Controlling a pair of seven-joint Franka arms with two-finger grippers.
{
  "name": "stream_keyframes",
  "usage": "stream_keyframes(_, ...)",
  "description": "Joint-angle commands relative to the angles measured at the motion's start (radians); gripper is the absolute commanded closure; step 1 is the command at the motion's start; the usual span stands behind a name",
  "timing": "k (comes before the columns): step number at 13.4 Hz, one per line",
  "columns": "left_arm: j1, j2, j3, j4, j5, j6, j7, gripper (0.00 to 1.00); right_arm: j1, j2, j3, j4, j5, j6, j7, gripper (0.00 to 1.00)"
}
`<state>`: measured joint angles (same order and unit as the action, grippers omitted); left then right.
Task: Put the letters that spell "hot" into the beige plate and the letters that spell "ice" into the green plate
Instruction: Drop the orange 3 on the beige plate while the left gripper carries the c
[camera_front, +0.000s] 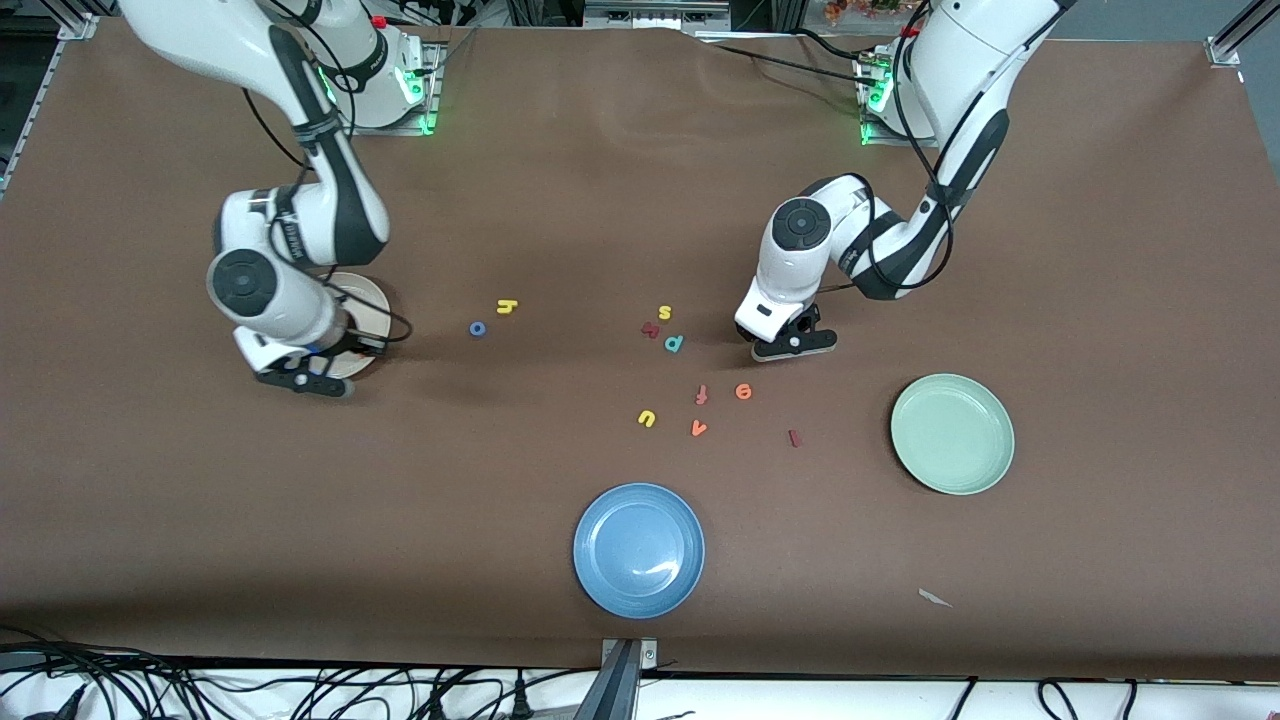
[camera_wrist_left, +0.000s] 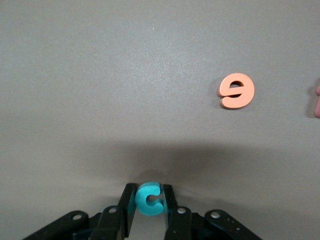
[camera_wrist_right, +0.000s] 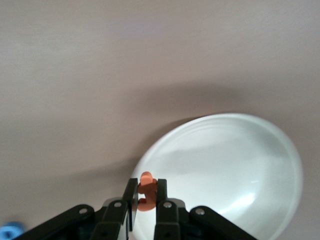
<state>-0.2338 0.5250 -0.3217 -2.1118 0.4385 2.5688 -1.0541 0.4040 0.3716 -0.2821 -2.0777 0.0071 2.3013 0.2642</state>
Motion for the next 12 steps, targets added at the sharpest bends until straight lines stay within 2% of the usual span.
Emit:
stream_keyframes(1,0.008,0.029,-0.011,-0.011,0.028,-0.015,0.009,0.79,0.003,-0.011,-0.080,-0.024,0.001,-0.034,-0.165,0.90)
stream_keyframes(5,0.022,0.024,-0.011,0.024,0.022,-0.056,0.051,0.84,-0.010,0.029,-0.106,-0.039,0.001,-0.033,-0.244,0.90)
stream_keyframes(8,0.056,0.016,-0.020,0.119,-0.088,-0.195,0.227,0.84,-0.037,0.049,-0.109,-0.051,0.001,-0.028,-0.301,0.89)
stream_keyframes(9,0.079,0.015,-0.022,0.157,-0.115,-0.253,0.299,0.84,-0.037,0.056,-0.109,-0.051,0.001,-0.028,-0.301,0.83)
stream_keyframes(11,0.112,0.006,-0.023,0.226,-0.155,-0.341,0.411,0.84,-0.037,0.061,-0.109,-0.050,0.002,-0.026,-0.300,0.33)
stream_keyframes(12,0.134,0.006,-0.023,0.252,-0.159,-0.370,0.469,0.84,-0.036,0.059,-0.109,-0.047,0.007,-0.025,-0.298,0.11)
